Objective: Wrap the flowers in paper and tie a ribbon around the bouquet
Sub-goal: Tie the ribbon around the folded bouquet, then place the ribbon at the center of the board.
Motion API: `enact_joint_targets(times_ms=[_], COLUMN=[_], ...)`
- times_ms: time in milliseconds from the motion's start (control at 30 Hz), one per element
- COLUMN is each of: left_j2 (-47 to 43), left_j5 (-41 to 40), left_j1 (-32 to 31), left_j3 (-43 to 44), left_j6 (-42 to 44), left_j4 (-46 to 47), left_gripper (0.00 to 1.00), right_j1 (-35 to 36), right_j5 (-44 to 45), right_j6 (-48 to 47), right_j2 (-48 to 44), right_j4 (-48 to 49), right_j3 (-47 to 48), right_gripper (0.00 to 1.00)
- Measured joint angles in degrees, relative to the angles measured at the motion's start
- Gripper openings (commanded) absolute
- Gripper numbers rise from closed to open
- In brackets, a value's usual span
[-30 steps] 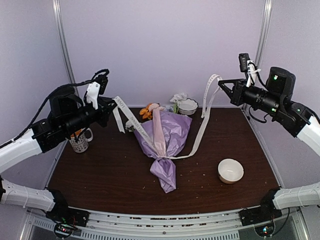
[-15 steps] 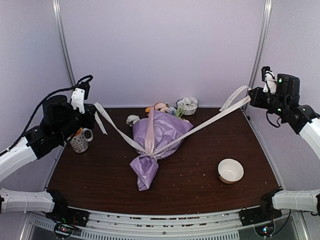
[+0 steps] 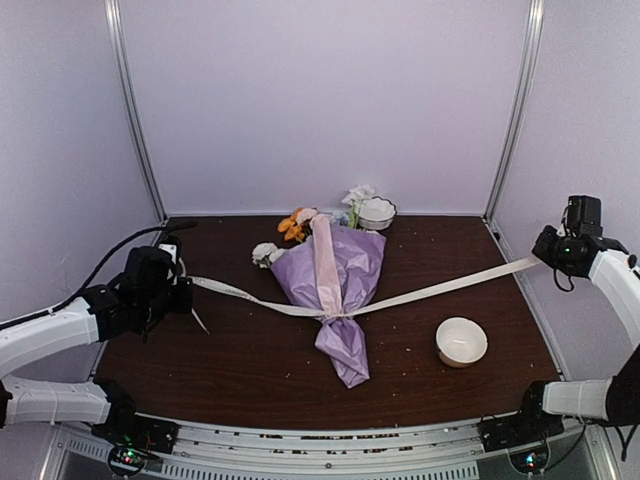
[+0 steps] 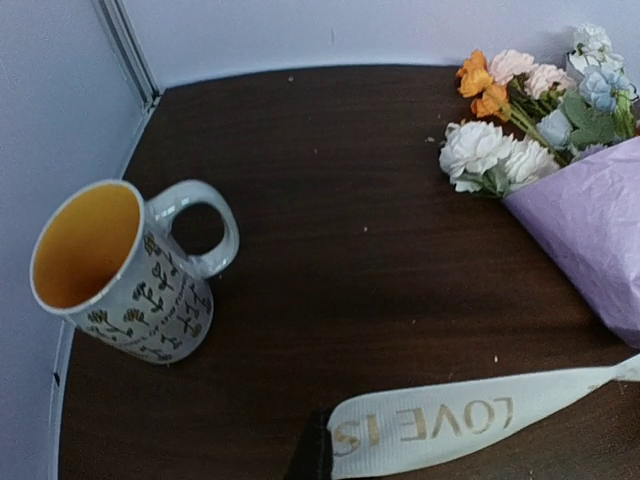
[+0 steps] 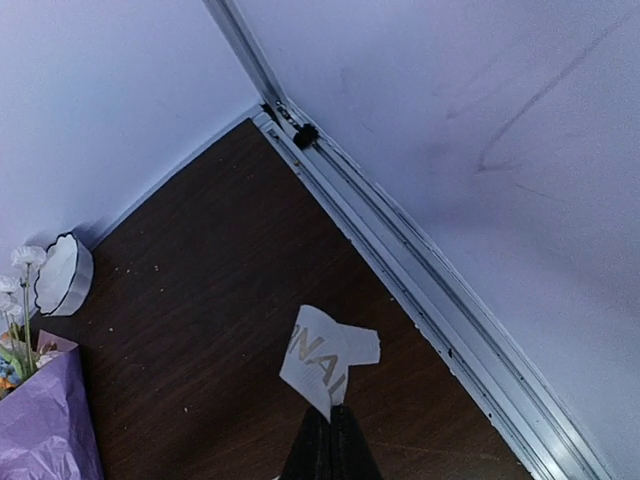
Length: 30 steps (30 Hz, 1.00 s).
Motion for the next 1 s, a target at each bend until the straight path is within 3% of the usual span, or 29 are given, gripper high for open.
enact_joint_targets(times_ms=[167, 433, 567, 700, 733, 800, 933, 967, 1000], left_j2=[0.0, -0.2, 0.6, 3.1, 3.7, 4.7, 6.3, 6.8, 7.2], left_j5=[1.1, 4.1, 9.0, 14.5, 16.0, 18.7, 25.3, 27.5, 29.6], left_j1=[0.0, 0.0, -0.5, -1.3, -1.5, -1.8, -3.3, -4.1, -5.0], left_j3=[-4.2, -4.5, -4.1, 0.0, 1.7, 5.4, 13.9, 16.2, 18.1], left_j6=[-5.3, -5.6, -1.8, 3.7, 5.3, 8.5, 14.6, 16.5, 18.2], left_j4=[-1.4, 0.1, 4.0, 7.3, 8.1, 9.6, 12.6, 13.0, 13.6], left_gripper=[0.00, 0.00, 0.00, 0.00, 0.00, 0.00, 0.00, 0.00, 0.00], right_j1=[-6.4, -7.5, -0.2, 18.6, 22.2, 26.5, 29.0, 29.4, 30.2], right_j5=[-2.3, -6.7, -9.6, -11.8, -12.5, -12.8, -8.5, -7.1, -5.5], right_j6=[1.7, 2.3, 0.1, -5.3, -6.3, -7.4, -8.0, -8.3, -9.1], right_j2=[0.1, 0.6, 2.7, 10.0, 12.4, 17.4, 28.4, 30.0, 31.1], right_j4=[0.2, 2.4, 3.3, 2.6, 2.1, 0.1, -6.5, -7.3, -8.3], right_j3=[-2.6, -2.8, -2.0, 3.4, 5.1, 8.7, 15.8, 16.5, 16.7], right_gripper=[0.00, 0.00, 0.00, 0.01, 0.11, 0.43, 0.91, 0.99, 1.00])
